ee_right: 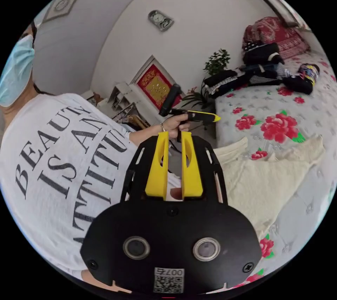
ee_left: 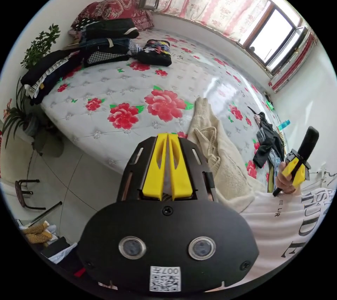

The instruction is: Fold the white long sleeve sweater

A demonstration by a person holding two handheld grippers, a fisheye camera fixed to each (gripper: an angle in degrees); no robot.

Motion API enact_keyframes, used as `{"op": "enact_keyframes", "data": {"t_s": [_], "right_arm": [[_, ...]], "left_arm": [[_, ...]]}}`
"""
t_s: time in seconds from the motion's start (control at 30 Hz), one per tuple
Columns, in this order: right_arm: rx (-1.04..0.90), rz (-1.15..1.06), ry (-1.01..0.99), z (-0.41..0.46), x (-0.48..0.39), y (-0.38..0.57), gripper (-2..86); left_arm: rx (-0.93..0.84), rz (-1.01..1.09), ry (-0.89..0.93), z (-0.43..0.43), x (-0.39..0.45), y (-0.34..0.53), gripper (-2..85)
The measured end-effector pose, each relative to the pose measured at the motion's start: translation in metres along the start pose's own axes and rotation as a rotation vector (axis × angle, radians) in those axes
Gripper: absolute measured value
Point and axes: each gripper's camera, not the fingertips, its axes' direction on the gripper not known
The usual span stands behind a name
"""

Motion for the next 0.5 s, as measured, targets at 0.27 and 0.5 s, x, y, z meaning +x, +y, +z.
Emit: {"op": "enact_keyframes", "data": {"t_s": [0.27,0.5], "right_arm": [[0.240,0.687,0.482,-0.121,0.120,0.156,6.3],[0.103,0.750,0.444,-0.069,0.186,0.181,7.2]], "left_arm": [[-0.038,0.390,0.190,0.010,0.100,-0.058,7.4],[-0.654,0.601,0.228,0.195,0.234,-0.046,14.3]]}}
